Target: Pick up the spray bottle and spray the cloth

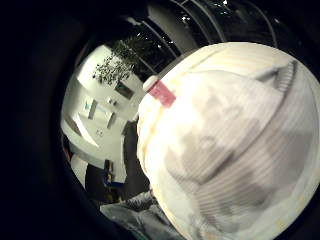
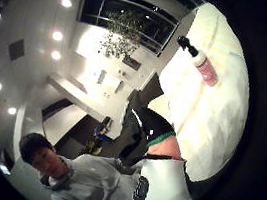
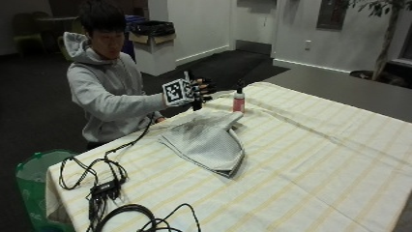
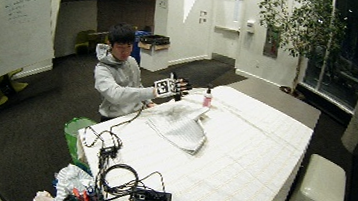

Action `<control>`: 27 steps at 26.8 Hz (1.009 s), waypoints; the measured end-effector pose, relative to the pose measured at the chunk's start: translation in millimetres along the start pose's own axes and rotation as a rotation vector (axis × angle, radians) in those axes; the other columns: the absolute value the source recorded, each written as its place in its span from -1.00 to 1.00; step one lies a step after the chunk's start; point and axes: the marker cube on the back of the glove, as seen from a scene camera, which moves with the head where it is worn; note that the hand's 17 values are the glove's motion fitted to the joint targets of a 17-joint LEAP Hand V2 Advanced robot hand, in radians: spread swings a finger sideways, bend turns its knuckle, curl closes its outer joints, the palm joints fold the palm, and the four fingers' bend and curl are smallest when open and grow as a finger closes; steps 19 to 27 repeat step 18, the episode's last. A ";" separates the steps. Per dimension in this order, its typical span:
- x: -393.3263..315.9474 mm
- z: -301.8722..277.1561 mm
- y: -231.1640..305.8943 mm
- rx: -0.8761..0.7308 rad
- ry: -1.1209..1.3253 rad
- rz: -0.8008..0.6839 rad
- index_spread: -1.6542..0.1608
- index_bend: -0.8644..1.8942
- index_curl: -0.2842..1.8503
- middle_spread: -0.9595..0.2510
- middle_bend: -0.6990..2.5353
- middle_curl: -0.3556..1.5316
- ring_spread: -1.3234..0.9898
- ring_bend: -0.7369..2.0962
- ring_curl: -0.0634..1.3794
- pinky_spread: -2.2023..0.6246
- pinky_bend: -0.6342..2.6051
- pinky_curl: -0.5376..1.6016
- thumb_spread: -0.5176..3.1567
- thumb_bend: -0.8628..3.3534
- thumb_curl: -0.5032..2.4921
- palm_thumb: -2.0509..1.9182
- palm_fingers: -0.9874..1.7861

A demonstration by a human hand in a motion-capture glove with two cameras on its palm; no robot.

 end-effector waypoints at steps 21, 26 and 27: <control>40.4 -76.7 5.1 0.129 0.026 0.068 0.47 -0.26 -0.46 0.54 -0.45 -0.28 0.16 -0.27 -0.49 0.71 -0.35 -0.17 -0.21 -0.60 -0.42 0.36 -0.09; 40.4 -76.7 5.1 0.129 0.026 0.068 0.47 -0.26 -0.46 0.54 -0.45 -0.28 0.16 -0.27 -0.49 0.71 -0.35 -0.17 -0.21 -0.60 -0.42 0.36 -0.09; 40.4 -76.7 5.1 0.129 0.026 0.068 0.47 -0.26 -0.46 0.54 -0.45 -0.28 0.16 -0.27 -0.49 0.71 -0.35 -0.17 -0.21 -0.60 -0.42 0.36 -0.09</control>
